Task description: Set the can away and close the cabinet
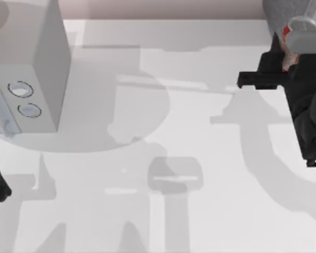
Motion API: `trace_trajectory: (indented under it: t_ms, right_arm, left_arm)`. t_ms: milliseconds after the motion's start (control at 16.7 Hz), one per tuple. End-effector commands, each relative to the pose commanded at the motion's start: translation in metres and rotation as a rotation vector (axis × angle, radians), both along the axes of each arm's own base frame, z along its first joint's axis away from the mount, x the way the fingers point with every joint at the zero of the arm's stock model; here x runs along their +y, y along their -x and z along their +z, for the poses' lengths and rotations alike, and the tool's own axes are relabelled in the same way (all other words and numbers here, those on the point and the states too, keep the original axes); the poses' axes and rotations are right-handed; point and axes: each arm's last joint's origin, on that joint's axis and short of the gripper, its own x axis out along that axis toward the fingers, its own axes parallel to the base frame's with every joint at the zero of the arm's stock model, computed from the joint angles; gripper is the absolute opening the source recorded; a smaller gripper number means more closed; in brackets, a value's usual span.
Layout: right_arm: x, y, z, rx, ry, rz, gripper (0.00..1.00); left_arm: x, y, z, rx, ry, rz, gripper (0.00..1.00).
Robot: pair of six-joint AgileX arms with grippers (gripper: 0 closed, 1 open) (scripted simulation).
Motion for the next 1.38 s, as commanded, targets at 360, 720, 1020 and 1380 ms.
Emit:
trace_trajectory:
  t_ms: [360,720,1020,1380]
  right_arm:
    - [-0.079,0.057,0.019,0.006,0.002,-0.001,0.00]
    - [-0.125,0.118,-0.008,0.005,-0.001,0.002,0.00]
    - [-0.139,0.141,-0.038,0.000,-0.003,0.008,0.00]
    - [-0.142,0.146,-0.050,-0.003,-0.004,0.011,0.00]
  left_arm:
    - [0.000,0.000,0.000,0.000,0.000,0.000,1.00]
    - [0.000,0.000,0.000,0.000,0.000,0.000,1.00]
    - [0.000,0.000,0.000,0.000,0.000,0.000,1.00]
    - [0.000,0.000,0.000,0.000,0.000,0.000,1.00]
